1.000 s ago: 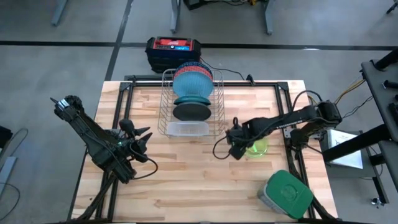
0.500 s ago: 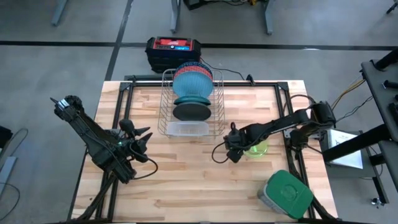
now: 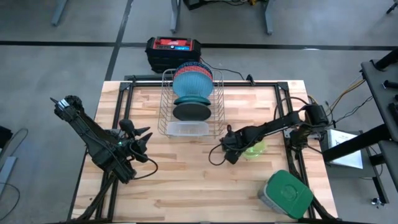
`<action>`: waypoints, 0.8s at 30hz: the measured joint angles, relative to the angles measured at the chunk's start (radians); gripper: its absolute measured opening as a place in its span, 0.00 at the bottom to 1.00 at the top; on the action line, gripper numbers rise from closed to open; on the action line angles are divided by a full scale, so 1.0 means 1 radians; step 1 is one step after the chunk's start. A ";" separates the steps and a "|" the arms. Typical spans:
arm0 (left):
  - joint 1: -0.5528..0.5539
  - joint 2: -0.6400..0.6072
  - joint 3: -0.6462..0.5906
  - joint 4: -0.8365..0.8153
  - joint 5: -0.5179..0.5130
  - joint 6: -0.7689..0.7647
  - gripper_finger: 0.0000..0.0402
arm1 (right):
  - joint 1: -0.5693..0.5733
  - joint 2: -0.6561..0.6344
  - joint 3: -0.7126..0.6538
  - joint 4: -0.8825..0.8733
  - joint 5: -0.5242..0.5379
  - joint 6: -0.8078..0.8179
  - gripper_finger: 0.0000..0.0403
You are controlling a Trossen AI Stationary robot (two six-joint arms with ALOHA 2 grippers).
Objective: Sort dishes
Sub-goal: Put the transparent green plate into the dish rack
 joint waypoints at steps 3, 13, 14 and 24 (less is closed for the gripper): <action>0.000 0.000 0.000 0.000 0.000 0.000 0.28 | 0.011 0.001 0.030 0.093 -0.022 -0.057 0.23; 0.000 0.000 0.000 0.002 0.000 0.000 0.28 | 0.073 0.001 0.168 0.263 -0.114 -0.174 0.12; 0.000 0.000 0.000 0.002 0.000 0.000 0.28 | 0.078 0.001 0.185 0.253 -0.114 -0.177 0.12; 0.000 0.000 0.000 0.003 0.000 0.000 0.28 | 0.027 -0.003 0.290 -0.124 0.150 -0.098 0.22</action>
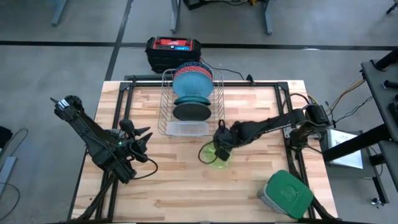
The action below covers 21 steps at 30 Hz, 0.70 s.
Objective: Sort dishes
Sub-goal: Put the transparent green plate into the dish rack
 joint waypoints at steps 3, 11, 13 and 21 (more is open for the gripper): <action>0.000 0.000 0.000 0.000 0.000 0.000 0.28 | -0.057 0.002 -0.023 -0.001 -0.040 -0.005 0.28; 0.000 0.000 0.000 0.004 0.006 0.000 0.28 | -0.168 0.024 -0.087 0.047 -0.158 -0.168 0.43; 0.000 0.000 0.000 0.004 0.006 0.000 0.28 | -0.181 0.022 -0.102 0.085 -0.171 -0.189 0.45; 0.000 0.000 0.000 0.004 0.007 0.000 0.28 | -0.185 0.016 -0.159 0.172 -0.190 -0.212 0.47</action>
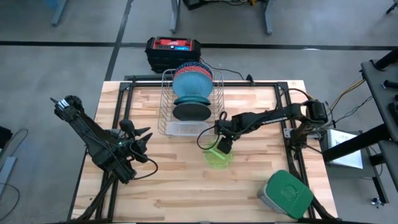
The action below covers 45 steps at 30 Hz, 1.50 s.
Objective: Sort dishes
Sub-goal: Put the transparent green plate into the dish rack
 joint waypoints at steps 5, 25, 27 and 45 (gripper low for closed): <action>0.000 0.000 0.000 0.000 0.000 0.000 0.28 | 0.001 -0.001 -0.017 0.026 0.000 0.007 0.46; 0.000 0.000 0.000 0.000 0.001 0.003 0.28 | 0.102 -0.161 -0.026 -0.018 0.051 0.051 0.40; 0.000 0.000 0.000 0.000 0.001 0.003 0.28 | 0.115 -0.174 -0.030 -0.023 0.058 0.092 0.39; 0.000 0.000 0.000 0.001 0.001 0.003 0.28 | 0.175 -0.154 -0.209 0.106 0.060 0.377 0.45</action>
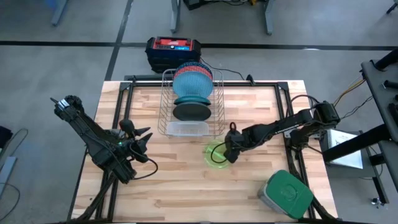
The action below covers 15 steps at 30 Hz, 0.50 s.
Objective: Sort dishes
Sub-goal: Put the transparent green plate into the dish rack
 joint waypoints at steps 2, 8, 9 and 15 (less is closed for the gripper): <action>0.000 0.000 0.000 0.001 0.000 0.000 0.28 | -0.001 0.000 -0.010 0.060 0.000 0.003 0.44; 0.000 0.000 0.000 0.002 0.000 0.000 0.28 | -0.001 0.017 -0.034 0.164 0.000 0.015 0.42; 0.000 0.000 0.000 0.002 0.000 0.000 0.28 | -0.001 0.022 -0.034 0.164 0.000 0.016 0.41; 0.000 0.000 0.000 0.002 0.000 0.000 0.28 | 0.000 0.040 -0.035 0.177 0.001 0.016 0.39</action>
